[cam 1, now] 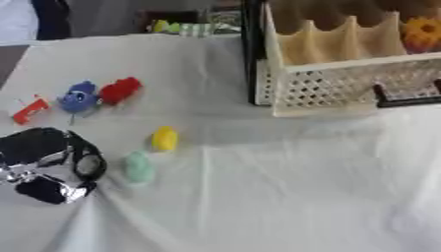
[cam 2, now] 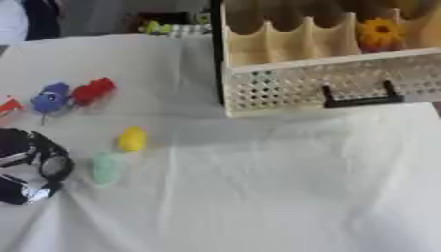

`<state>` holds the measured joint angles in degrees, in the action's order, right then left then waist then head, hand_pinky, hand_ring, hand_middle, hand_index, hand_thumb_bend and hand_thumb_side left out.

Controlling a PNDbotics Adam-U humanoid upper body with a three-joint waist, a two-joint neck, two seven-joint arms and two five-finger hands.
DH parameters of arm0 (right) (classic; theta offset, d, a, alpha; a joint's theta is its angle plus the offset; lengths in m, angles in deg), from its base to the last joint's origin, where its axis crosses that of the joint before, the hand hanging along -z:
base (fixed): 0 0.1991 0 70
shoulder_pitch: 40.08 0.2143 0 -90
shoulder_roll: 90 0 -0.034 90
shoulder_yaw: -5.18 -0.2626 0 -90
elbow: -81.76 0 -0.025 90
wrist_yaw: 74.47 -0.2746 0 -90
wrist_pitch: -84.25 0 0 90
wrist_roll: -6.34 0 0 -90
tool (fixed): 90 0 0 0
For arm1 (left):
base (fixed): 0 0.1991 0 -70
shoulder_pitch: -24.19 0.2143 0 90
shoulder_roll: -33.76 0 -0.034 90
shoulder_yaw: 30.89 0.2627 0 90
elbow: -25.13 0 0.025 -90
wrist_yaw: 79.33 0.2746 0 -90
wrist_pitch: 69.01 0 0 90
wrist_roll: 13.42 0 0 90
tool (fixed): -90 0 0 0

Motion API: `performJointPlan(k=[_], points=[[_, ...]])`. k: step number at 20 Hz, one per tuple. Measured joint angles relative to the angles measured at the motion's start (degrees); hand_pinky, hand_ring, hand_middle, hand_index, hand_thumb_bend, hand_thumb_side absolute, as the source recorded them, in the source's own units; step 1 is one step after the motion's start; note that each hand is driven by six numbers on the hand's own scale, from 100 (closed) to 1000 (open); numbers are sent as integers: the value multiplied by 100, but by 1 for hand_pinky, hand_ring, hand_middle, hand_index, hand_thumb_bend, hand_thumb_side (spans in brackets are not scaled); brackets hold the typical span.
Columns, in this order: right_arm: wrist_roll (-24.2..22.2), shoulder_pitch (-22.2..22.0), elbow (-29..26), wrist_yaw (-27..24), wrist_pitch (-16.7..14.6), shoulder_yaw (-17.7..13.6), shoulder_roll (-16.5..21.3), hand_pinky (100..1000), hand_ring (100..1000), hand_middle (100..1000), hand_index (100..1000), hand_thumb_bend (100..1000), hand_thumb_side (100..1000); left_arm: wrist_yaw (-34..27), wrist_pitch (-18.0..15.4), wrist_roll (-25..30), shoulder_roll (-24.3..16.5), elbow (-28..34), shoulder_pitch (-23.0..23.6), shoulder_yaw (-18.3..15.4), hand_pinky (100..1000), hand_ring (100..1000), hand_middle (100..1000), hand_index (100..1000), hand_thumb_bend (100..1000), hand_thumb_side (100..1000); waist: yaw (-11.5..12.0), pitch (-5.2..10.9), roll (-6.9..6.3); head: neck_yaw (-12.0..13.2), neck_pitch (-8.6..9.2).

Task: Pick up objects from table and place into drawer.

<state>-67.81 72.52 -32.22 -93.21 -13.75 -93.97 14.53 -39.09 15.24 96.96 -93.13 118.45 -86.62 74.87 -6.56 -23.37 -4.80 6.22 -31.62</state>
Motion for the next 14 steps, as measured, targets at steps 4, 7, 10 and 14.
performJointPlan(k=[4,7,10,14], points=[[-5,-6,0,3,10,0,-3,575,544,320,684,100,958,-45,20,-4,0,26,10,-7,238,452,497,695,129,478,1,0,1,2,1],[-5,-32,0,4,17,0,-6,576,545,320,684,100,958,-73,40,-23,0,73,18,-23,229,444,488,680,117,456,7,2,3,3,1],[-12,-45,0,5,34,0,-17,576,545,320,685,100,956,-129,62,-45,-2,143,59,-74,217,436,480,663,100,442,35,4,12,4,1],[-17,-48,0,6,58,-2,-48,576,545,320,685,100,956,-224,84,-52,-16,293,173,-156,210,433,477,658,100,434,76,8,34,4,1]])
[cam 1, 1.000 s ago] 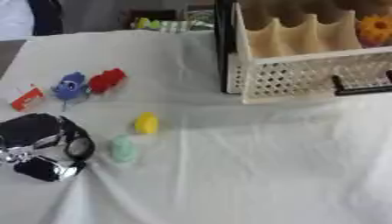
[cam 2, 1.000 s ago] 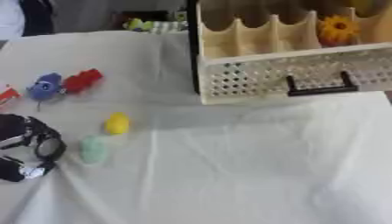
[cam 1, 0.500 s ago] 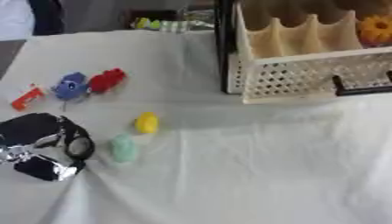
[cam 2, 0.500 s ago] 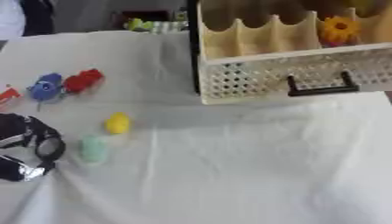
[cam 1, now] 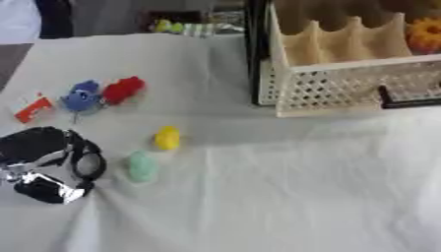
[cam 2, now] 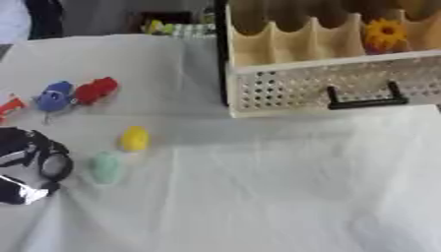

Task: Pick up objects from table and place into drawer.

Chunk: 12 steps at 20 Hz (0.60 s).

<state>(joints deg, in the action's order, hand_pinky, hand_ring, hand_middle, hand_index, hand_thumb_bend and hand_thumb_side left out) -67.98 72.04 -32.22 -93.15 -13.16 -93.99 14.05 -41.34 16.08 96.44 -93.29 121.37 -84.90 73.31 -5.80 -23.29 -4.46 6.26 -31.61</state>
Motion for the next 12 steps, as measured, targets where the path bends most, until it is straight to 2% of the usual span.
performJointPlan(k=[12], points=[[-18,-30,0,0,58,-1,-3,577,546,320,686,100,954,-328,125,55,-142,541,190,-261,188,421,466,651,100,416,67,41,4,-5,0]])
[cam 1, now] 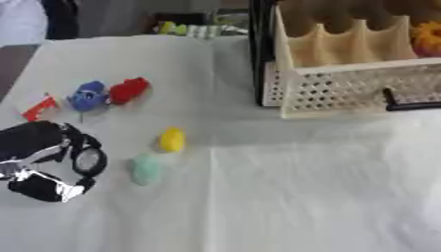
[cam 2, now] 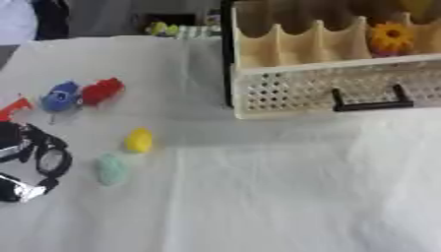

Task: Pick up objects from table and place into drawer.

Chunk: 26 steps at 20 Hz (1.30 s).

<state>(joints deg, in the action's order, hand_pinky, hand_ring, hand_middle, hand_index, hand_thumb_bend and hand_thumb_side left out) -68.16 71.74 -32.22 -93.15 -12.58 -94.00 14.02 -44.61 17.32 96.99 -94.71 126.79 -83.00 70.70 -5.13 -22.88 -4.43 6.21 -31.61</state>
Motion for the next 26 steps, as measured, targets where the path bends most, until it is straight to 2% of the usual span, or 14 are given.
performJointPlan(k=[6,15,21,26], points=[[-4,-1,0,0,8,-2,0,578,546,322,687,100,956,-168,32,0,-3,216,-6,-120,157,404,454,639,100,354,25,34,5,-9,0],[5,-12,0,-13,23,-2,1,578,547,326,687,100,957,-584,38,-8,-66,620,-271,-263,130,386,440,626,100,289,85,151,-6,-77,-1],[-12,-5,0,-79,59,7,4,578,548,328,687,100,958,-898,18,36,-82,799,-701,-275,108,374,432,620,100,255,89,251,-55,-138,-4],[-58,93,0,-174,103,54,11,578,548,331,686,100,959,-1207,-5,191,-17,827,-1285,-240,100,367,426,615,100,251,51,338,-121,-230,-7]])
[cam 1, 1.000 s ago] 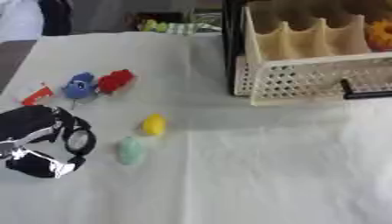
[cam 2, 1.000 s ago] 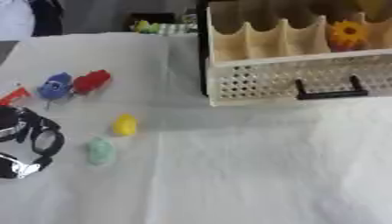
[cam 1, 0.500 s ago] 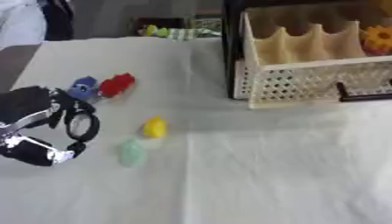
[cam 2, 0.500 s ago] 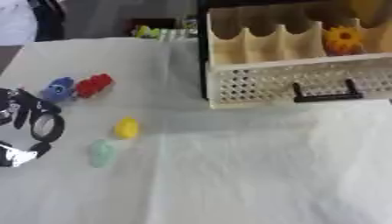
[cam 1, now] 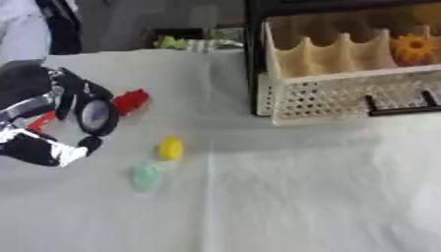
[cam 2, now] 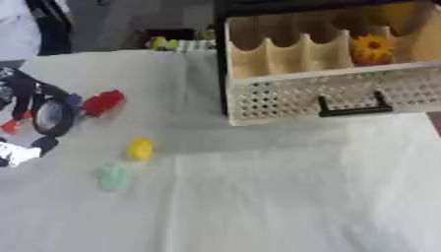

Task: Pick up objects from table and place into drawer.

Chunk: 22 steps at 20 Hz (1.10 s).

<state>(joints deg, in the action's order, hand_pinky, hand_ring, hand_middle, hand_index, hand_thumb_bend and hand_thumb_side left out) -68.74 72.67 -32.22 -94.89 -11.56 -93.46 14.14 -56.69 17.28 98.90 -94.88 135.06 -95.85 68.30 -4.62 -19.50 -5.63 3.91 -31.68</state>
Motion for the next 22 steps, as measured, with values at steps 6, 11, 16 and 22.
performJointPlan(k=[6,11,16,22], points=[[-98,96,0,-121,58,92,55,578,548,331,686,100,958,-295,-29,244,279,-63,-785,146,100,361,421,609,100,248,-69,88,-98,-35,-1],[-158,123,0,-174,102,133,95,578,548,333,686,100,958,-435,-70,406,562,-293,-1450,288,100,356,418,607,100,246,-131,149,-185,-65,-1],[-211,206,0,-230,131,177,102,578,548,334,686,100,958,-531,-124,550,968,-658,-2114,419,100,350,413,603,100,244,-205,180,-252,-104,24],[-279,269,0,-296,174,222,108,578,547,333,687,100,955,-550,-168,667,1543,-1322,-2878,518,100,343,406,597,100,244,-326,181,-353,-102,137]])
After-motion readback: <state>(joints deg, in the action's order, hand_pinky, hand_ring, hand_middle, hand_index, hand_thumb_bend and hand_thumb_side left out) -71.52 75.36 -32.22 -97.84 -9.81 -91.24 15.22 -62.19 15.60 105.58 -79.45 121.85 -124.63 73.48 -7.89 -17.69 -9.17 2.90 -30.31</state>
